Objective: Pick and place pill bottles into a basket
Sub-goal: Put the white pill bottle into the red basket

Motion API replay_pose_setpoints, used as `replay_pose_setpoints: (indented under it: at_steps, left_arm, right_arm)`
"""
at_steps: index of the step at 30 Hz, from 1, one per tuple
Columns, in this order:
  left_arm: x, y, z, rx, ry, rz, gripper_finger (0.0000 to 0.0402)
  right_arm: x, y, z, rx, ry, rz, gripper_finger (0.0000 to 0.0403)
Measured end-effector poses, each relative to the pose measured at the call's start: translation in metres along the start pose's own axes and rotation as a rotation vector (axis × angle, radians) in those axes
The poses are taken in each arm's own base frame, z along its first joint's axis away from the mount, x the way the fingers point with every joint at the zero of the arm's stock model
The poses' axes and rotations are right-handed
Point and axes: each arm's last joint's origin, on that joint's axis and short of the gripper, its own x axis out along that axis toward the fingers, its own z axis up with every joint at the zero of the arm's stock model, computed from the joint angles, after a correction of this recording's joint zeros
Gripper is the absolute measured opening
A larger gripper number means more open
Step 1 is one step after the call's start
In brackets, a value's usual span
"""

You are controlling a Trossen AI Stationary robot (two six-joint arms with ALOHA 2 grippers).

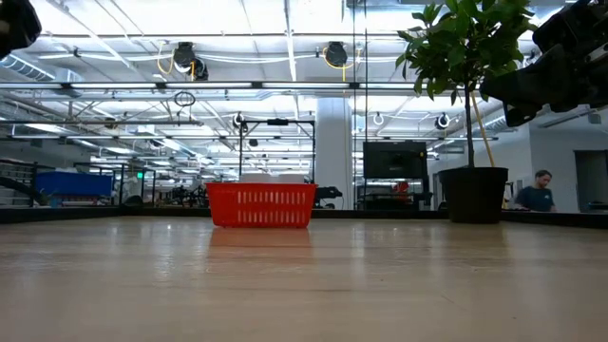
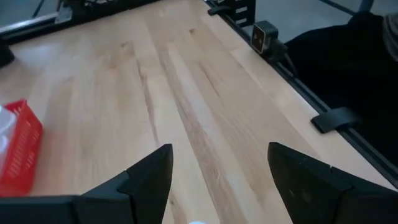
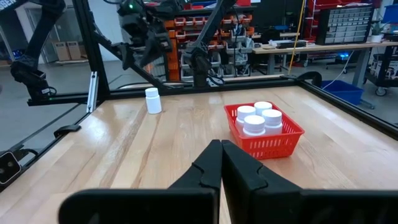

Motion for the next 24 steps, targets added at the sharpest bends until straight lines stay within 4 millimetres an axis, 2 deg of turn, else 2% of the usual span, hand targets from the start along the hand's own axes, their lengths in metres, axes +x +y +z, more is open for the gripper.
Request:
replay_pose_setpoints:
  at_steps: [6,12,18,24]
  left_arm:
    - [0.005,0.003,-0.021,-0.086,-0.048,0.018,0.0269]
    - [0.002,0.006,-0.047,-0.142,-0.099,-0.007,0.0269]
    - [-0.005,0.006,-0.062,-0.176,-0.136,-0.006,0.0269]
    - [-0.003,0.01,-0.082,-0.19,-0.121,0.023,0.0269]
  right_arm:
    - [0.0,0.0,0.0,0.0,0.0,0.0,0.0]
    - [0.0,0.0,0.0,0.0,0.0,0.0,0.0]
    - [0.0,0.0,0.0,0.0,0.0,0.0,0.0]
    - [0.0,0.0,0.0,0.0,0.0,0.0,0.0]
